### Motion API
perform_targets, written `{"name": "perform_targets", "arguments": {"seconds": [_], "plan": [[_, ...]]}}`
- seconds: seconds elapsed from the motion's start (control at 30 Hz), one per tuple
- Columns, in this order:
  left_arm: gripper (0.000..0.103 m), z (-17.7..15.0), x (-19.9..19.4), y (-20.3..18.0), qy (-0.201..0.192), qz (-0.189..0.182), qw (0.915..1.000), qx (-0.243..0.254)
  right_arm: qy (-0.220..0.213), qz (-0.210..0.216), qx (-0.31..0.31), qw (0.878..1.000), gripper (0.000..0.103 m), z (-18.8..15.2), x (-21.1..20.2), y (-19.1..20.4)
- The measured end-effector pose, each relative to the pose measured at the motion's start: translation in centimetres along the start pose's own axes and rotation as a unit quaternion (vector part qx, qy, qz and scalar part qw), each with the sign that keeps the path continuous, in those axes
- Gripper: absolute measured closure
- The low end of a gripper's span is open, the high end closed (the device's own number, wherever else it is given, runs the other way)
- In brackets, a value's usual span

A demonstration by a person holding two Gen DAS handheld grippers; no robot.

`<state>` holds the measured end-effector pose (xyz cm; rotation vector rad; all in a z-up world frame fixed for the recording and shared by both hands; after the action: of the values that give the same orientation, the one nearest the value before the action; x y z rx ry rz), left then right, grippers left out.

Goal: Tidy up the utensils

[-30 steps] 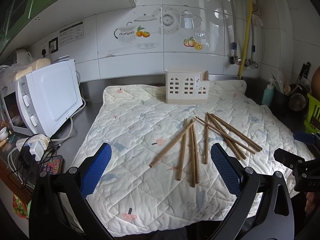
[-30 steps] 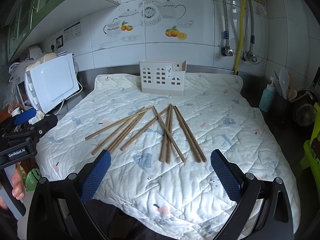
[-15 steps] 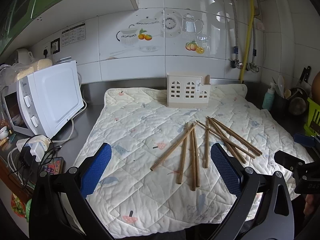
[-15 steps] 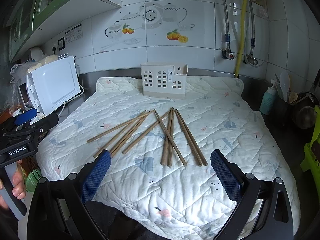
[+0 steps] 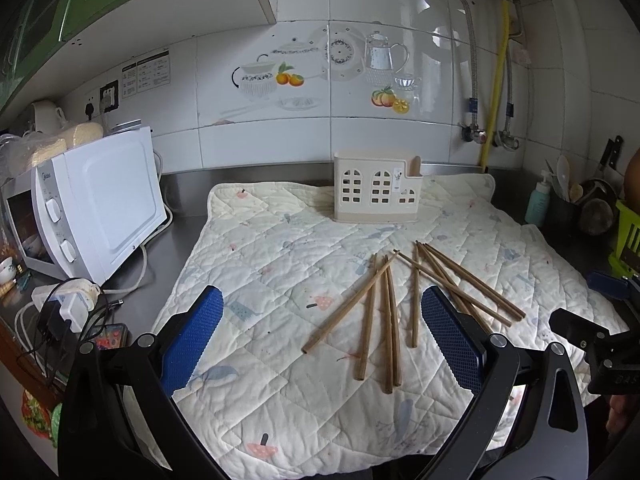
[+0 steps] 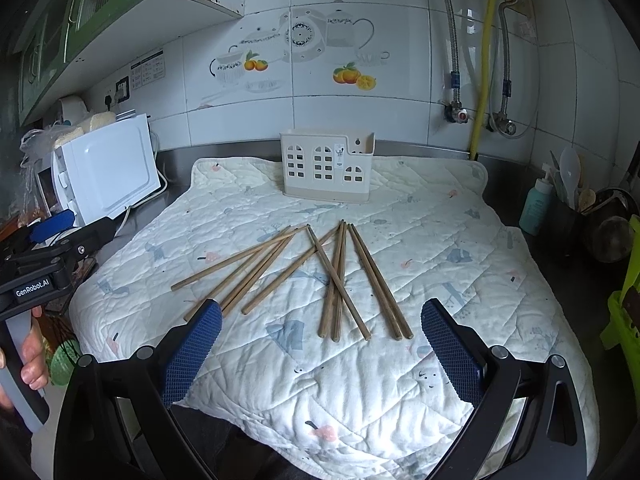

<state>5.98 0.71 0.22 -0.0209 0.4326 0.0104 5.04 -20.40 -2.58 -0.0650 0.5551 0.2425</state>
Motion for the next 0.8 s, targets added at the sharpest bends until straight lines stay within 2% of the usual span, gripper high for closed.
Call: {"name": "perform_targets", "arguments": {"seconds": [0.4, 0.8], "plan": [[0.005, 0.2, 1.2, 0.1, 0.006, -0.013, 0.9999, -0.006, 0.006, 0.010, 0.003, 1.000, 0.006, 0.2, 1.2, -0.3], [0.005, 0.0, 3.3, 0.7, 0.012, -0.003, 0.9999, -0.005, 0.017, 0.010, 0.004, 1.000, 0.008, -0.4, 3.2, -0.9]]}}
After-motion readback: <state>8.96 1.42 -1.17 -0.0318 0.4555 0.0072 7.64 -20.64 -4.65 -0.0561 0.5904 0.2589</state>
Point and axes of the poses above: each gripper's, at about its wrist camera, not at the fingertips, and x roughly the way its jaws point, y to its left, z to its top, the point moved 7 cm from there along x, roughly the way its jaws point, and after that the axes turned 2 degrees about -x, right-handed, at the moved point
